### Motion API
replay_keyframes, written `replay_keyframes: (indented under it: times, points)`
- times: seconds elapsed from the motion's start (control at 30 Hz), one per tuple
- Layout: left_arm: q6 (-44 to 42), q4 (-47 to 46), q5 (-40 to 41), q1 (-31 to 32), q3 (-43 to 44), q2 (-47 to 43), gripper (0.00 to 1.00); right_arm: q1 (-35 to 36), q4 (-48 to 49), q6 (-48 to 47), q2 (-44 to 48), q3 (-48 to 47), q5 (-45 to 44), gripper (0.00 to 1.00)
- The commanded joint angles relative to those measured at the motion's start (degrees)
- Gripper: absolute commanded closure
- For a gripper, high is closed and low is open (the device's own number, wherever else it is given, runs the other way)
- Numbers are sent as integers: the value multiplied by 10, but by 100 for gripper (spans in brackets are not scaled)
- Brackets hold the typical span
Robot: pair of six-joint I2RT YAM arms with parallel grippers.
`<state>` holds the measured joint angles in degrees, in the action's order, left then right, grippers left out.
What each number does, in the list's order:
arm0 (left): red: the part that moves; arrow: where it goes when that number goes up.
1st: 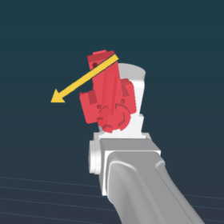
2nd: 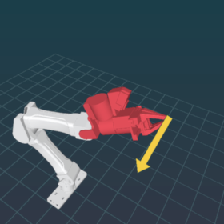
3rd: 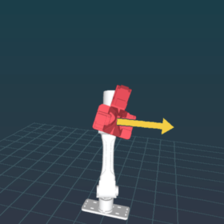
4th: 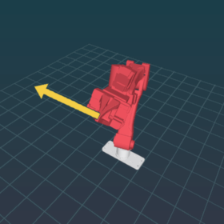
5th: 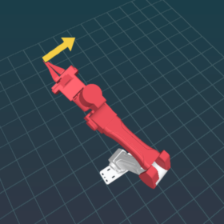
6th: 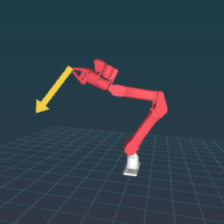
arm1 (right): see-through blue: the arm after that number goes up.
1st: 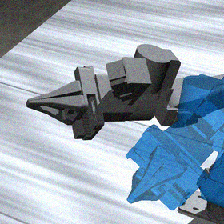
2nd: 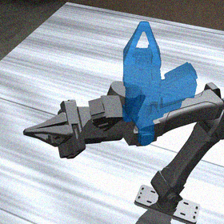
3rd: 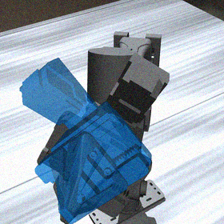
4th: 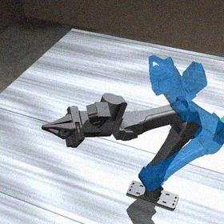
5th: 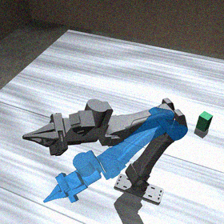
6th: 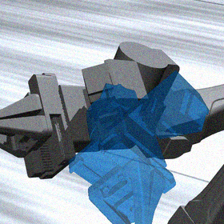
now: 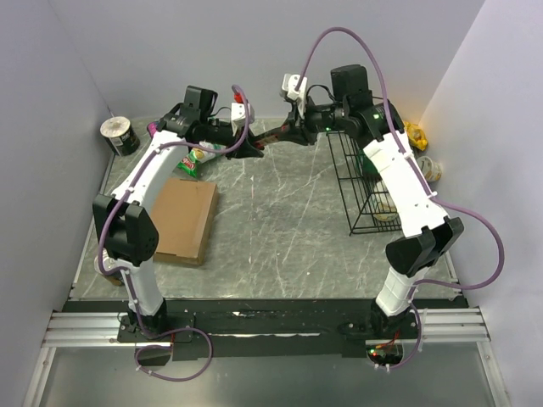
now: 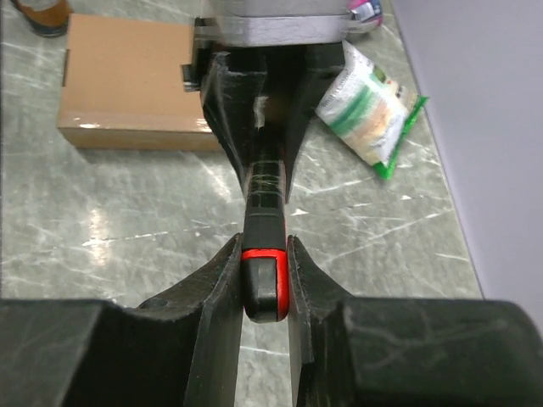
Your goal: Unpack the express box
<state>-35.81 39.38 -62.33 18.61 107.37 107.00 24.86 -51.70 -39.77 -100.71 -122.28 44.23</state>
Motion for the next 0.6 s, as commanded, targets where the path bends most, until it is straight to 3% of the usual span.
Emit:
replay_keyframes:
  times: [0.0,0.07,0.17,0.2,0.23,0.3,0.4,0.47,0.57]
  points:
    - [-8,-3,-30,-2,33,6,99,3,20,10,4,-16,27,100]
    - [5,-16,-34,-2,30,5,99,-9,49,57,0,-13,52,100]
    - [119,-132,-68,-13,10,-1,99,-58,95,175,-3,-5,137,63]
    - [237,-188,-87,-21,-21,-6,99,-81,139,209,0,3,153,44]
    - [307,-339,-95,-23,-43,-12,99,-91,164,267,9,22,169,40]
    - [505,-485,-98,-26,-105,-26,99,-103,219,311,17,42,205,32]
    - [674,-678,-103,-16,-124,-12,99,-104,262,364,31,79,226,29]
    - [737,-769,-107,-9,-124,3,99,-104,309,414,30,96,233,25]
    - [740,-753,-106,5,-111,9,99,-102,338,450,16,89,247,21]
